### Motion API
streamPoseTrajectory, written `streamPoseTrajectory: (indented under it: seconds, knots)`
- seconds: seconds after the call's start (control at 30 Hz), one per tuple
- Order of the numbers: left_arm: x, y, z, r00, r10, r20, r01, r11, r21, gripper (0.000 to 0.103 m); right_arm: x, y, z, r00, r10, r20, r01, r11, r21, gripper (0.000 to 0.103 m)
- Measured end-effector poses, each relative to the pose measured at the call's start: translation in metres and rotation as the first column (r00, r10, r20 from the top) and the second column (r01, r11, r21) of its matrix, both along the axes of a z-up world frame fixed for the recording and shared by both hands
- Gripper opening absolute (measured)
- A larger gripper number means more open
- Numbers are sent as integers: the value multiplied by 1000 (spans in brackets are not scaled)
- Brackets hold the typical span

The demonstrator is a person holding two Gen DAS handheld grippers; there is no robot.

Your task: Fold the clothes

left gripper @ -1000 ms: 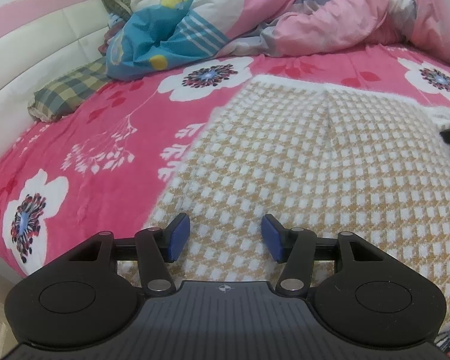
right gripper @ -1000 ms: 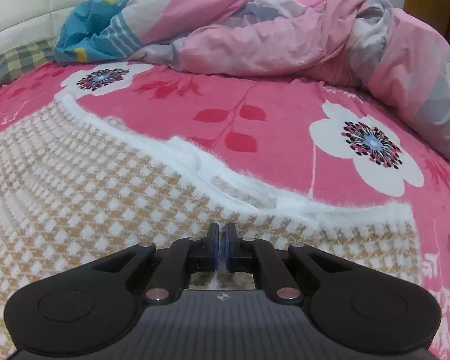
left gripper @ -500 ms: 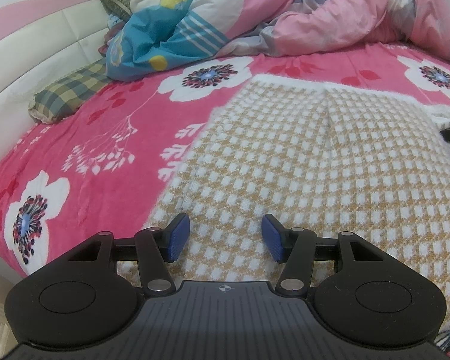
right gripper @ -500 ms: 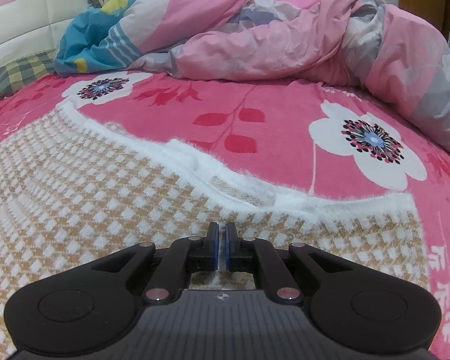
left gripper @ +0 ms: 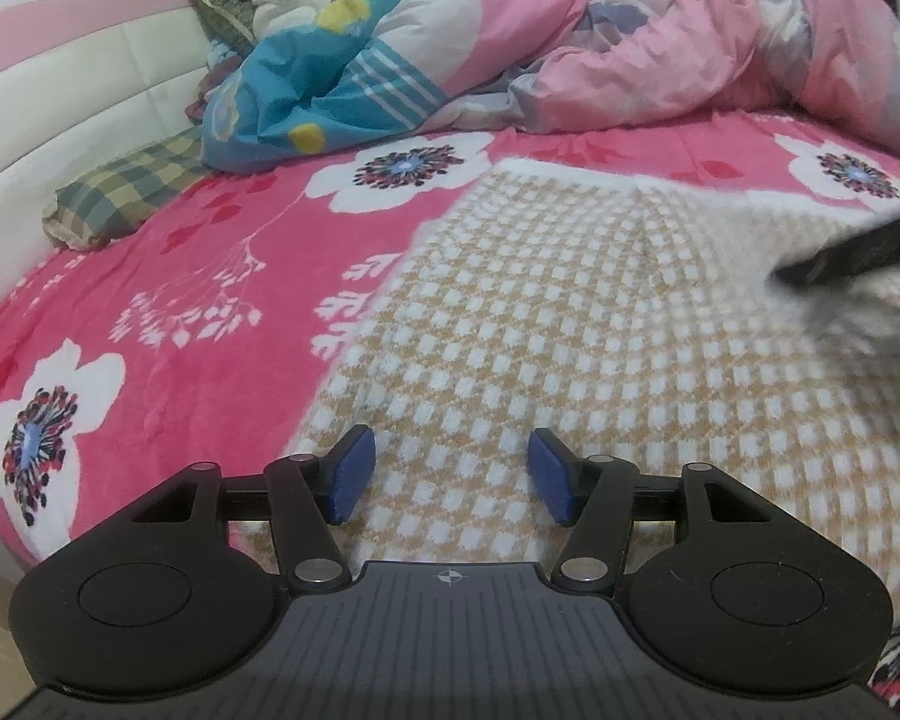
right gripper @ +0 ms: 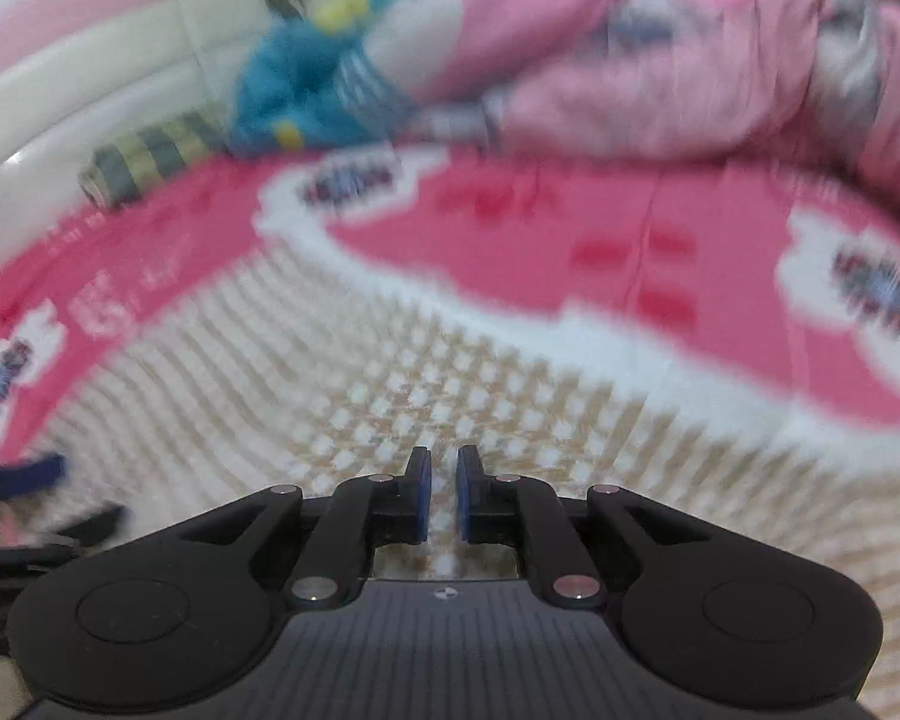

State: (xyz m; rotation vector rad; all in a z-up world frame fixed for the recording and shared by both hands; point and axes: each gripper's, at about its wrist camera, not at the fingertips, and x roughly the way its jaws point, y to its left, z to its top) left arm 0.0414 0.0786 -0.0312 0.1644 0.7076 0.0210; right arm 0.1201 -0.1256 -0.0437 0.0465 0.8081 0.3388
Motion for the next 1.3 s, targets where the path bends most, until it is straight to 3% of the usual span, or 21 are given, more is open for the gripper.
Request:
streamPoseTrajectory:
  seconds: [0.07, 0.1, 0.23, 0.3, 0.43, 0.53, 0.67, 0.77, 0.83, 0.9, 1.0, 1.2, 1.3]
  knots:
    - [-2, 4, 0, 1000, -17, 6, 17, 1000, -15, 58, 5, 2, 5, 999, -44, -27, 44, 999, 19, 7]
    - [-3, 7, 0, 1000, -24, 9, 25, 999, -30, 58, 3, 7, 15, 999, -49, -18, 50, 999, 15, 13]
    - [-8, 17, 1, 999, -35, 16, 36, 996, -76, 58, -3, 36, 48, 995, 19, 99, -18, 1000, -11, 13]
    - [-11, 19, 1, 999, -36, 21, 38, 996, -83, 58, 12, 50, 42, 996, 50, 79, -51, 999, 4, 13]
    - [-15, 21, 2, 999, -44, 32, 46, 996, -72, 58, 49, 72, -9, 997, 58, -52, -59, 998, -14, 6]
    - [-17, 24, 0, 997, -64, 40, 67, 995, -69, 58, 44, 82, 13, 997, 73, -12, -72, 997, 5, 13]
    - [-15, 31, -3, 996, -78, 36, 81, 991, -104, 59, 41, 102, 39, 993, 108, 44, -109, 994, 22, 13]
    - [-17, 35, -3, 996, -84, 39, 87, 990, -114, 59, 68, 127, 16, 990, 139, -29, -138, 990, 28, 13]
    - [-17, 36, -4, 996, -83, 36, 87, 989, -116, 59, 85, 144, -16, 985, 147, -86, -147, 989, 9, 10]
    - [-17, 38, -4, 995, -88, 39, 92, 988, -121, 59, 83, 148, -19, 988, 147, -47, -147, 989, -9, 10]
    - [-20, 45, -2, 995, -92, 50, 99, 981, -169, 60, 70, 136, 5, 988, 146, -47, -145, 989, 18, 12]
    - [-25, 58, 0, 996, -61, 59, 75, 956, -282, 60, -11, 59, 64, 991, 90, 101, -106, 979, 174, 13]
    - [-24, 57, -2, 997, -56, 52, 69, 954, -291, 61, -46, 21, 66, 993, 13, 121, -34, 985, 169, 16]
